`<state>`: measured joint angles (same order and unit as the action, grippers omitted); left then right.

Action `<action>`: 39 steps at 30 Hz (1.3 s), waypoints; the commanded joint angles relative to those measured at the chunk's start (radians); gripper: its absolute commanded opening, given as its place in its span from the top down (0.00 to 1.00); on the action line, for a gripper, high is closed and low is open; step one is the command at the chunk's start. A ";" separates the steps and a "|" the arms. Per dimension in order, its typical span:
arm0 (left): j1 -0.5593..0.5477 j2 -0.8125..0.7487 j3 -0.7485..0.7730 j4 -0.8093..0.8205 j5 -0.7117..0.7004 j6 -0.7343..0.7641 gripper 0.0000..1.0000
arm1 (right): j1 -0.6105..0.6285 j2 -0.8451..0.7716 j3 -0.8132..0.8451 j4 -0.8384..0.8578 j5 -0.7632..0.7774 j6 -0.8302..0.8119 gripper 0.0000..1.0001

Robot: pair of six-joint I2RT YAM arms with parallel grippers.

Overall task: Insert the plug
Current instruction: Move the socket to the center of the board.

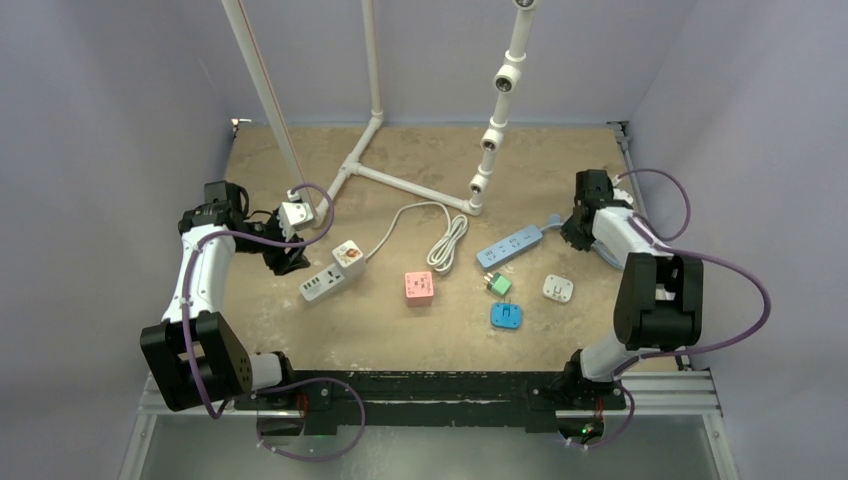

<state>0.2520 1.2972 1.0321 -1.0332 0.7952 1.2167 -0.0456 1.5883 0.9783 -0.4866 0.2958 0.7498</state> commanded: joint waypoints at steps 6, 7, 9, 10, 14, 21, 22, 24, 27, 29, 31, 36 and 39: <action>-0.006 -0.020 0.025 -0.010 0.024 0.017 0.43 | -0.028 0.060 0.269 0.007 0.071 -0.052 0.97; -0.006 -0.020 0.025 -0.010 0.027 0.016 0.43 | -0.038 0.084 0.285 0.012 0.069 -0.053 0.98; -0.005 -0.018 0.030 -0.007 0.030 0.009 0.43 | -0.053 0.138 0.313 0.021 0.066 -0.055 0.99; -0.006 -0.016 0.031 -0.008 0.031 0.008 0.43 | -0.055 0.163 0.324 0.024 0.065 -0.055 1.00; -0.006 -0.012 0.040 -0.010 0.032 0.004 0.43 | -0.057 0.246 0.330 0.026 0.029 -0.037 1.00; -0.006 -0.015 0.043 -0.016 0.035 0.006 0.43 | -0.051 0.192 0.156 0.072 0.018 -0.013 1.00; -0.005 -0.015 0.043 -0.017 0.035 0.007 0.43 | -0.051 0.173 0.128 0.081 0.015 -0.010 1.00; -0.006 -0.013 0.047 -0.021 0.035 0.009 0.43 | -0.049 0.141 0.080 0.085 0.007 -0.006 1.00; -0.006 -0.014 0.051 -0.022 0.035 0.009 0.43 | -0.042 0.101 0.022 0.105 0.006 -0.009 1.00; -0.005 -0.014 0.053 -0.026 0.036 0.011 0.43 | -0.040 0.092 0.006 0.104 0.005 -0.016 1.00; -0.005 -0.014 0.054 -0.029 0.038 0.013 0.43 | -0.032 0.087 0.004 0.094 0.002 -0.021 1.00; -0.006 -0.015 0.065 -0.041 0.062 0.013 0.42 | -0.008 0.042 0.033 0.037 0.046 -0.009 0.90; -0.010 -0.012 0.089 -0.063 0.080 0.013 0.40 | -0.008 -0.024 0.103 0.007 0.077 -0.025 0.72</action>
<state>0.2516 1.2972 1.0637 -1.0557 0.8074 1.2160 -0.0605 1.6722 0.9947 -0.4236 0.3233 0.7280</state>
